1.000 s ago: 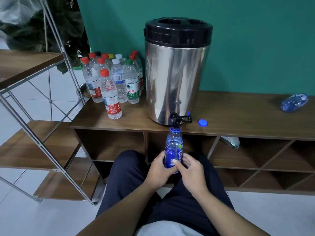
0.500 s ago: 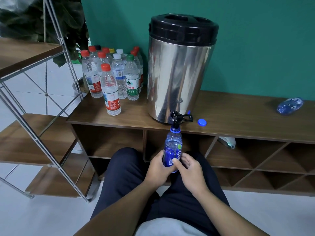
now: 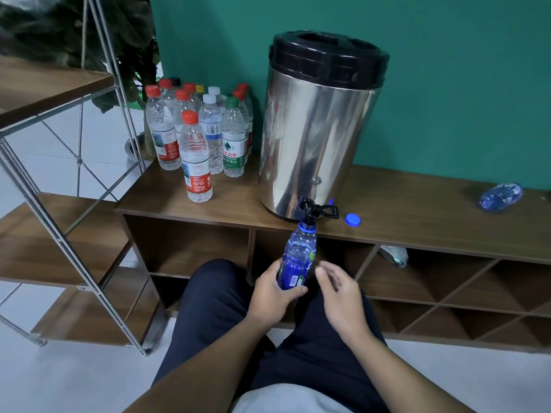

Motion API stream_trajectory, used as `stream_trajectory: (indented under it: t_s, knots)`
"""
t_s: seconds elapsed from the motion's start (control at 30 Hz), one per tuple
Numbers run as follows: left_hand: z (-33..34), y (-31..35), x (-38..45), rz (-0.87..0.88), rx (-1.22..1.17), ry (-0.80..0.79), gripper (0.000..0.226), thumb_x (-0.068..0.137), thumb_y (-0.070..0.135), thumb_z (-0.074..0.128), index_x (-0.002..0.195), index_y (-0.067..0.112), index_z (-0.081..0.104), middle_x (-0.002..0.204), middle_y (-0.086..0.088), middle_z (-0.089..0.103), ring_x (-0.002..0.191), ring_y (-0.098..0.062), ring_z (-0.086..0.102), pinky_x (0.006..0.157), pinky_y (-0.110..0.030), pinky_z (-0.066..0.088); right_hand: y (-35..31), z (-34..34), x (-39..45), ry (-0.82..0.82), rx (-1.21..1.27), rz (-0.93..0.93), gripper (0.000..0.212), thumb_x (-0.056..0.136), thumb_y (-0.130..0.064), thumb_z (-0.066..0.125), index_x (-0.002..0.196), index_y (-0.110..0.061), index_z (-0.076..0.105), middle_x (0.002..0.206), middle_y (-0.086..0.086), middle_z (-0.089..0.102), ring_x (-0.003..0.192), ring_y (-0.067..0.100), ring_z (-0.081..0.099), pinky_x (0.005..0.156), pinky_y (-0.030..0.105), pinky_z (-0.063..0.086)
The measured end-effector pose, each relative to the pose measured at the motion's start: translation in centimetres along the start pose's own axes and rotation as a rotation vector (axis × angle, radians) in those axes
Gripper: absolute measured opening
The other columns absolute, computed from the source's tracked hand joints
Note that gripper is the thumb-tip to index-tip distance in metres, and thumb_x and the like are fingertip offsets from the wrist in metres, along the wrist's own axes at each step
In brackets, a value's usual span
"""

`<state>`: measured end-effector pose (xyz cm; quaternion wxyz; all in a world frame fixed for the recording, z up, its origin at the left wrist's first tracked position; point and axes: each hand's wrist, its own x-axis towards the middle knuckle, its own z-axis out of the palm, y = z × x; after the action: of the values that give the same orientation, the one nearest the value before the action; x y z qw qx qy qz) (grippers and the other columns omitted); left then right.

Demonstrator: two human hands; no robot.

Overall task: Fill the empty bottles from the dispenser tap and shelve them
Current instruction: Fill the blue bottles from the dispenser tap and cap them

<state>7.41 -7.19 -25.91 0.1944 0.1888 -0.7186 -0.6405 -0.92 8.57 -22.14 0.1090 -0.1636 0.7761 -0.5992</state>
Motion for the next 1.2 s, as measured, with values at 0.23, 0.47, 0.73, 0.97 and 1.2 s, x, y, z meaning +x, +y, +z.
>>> stream_trajectory:
  t_s: [0.23, 0.47, 0.73, 0.97, 1.2]
  knots:
    - [0.5, -0.6, 0.3, -0.050, -0.006, 0.017, 0.068, 0.082, 0.018, 0.100, 0.140, 0.028, 0.067, 0.118, 0.016, 0.081, 0.109, -0.006, 0.078, 0.104, -0.044, 0.064, -6.9, -2.6, 6.0, 0.115, 0.128, -0.047, 0.035, 0.116, -0.042, 0.051, 0.109, -0.019, 0.077, 0.094, 0.011, 0.082, 0.090, 0.028, 0.080, 0.092, 0.049, 0.064]
    - [0.3, -0.9, 0.4, -0.040, 0.021, 0.027, 0.070, 0.080, 0.021, 0.101, 0.140, 0.031, 0.066, 0.120, 0.017, 0.080, 0.111, -0.004, 0.077, 0.104, -0.040, 0.063, -12.5, -1.3, 7.9, -0.123, 0.083, -0.006, 0.048, 0.113, -0.053, 0.053, 0.117, -0.010, 0.073, 0.076, 0.007, 0.066, 0.066, 0.024, 0.055, 0.066, 0.036, 0.050]
    - [0.4, -0.9, 0.6, -0.029, 0.031, 0.042, 0.071, 0.078, 0.018, 0.102, 0.139, 0.031, 0.067, 0.122, 0.018, 0.079, 0.113, -0.004, 0.075, 0.103, -0.030, 0.060, -13.2, 0.8, 7.9, -0.091, 0.219, 0.076, 0.022, 0.113, -0.023, 0.057, 0.096, -0.011, 0.065, 0.062, -0.002, 0.036, 0.055, 0.015, 0.031, 0.055, 0.034, 0.027]
    - [0.2, -0.6, 0.4, -0.049, 0.066, 0.032, 0.071, 0.078, 0.022, 0.103, 0.139, 0.031, 0.066, 0.121, 0.016, 0.079, 0.110, -0.002, 0.075, 0.098, -0.027, 0.062, -13.7, 0.4, 8.1, -0.158, 0.284, 0.128, 0.016, 0.114, -0.018, 0.055, 0.102, -0.009, 0.062, 0.064, -0.002, 0.033, 0.054, 0.012, 0.028, 0.052, 0.029, 0.027]
    - [0.0, -0.2, 0.2, -0.083, 0.066, 0.051, 0.069, 0.079, 0.007, 0.100, 0.137, 0.018, 0.063, 0.124, 0.003, 0.075, 0.101, 0.003, 0.074, 0.078, -0.014, 0.059, -13.5, -0.2, 8.2, -0.246, 0.350, 0.132, 0.017, 0.115, -0.015, 0.053, 0.101, -0.012, 0.060, 0.064, -0.004, 0.032, 0.055, 0.012, 0.026, 0.056, 0.029, 0.027]
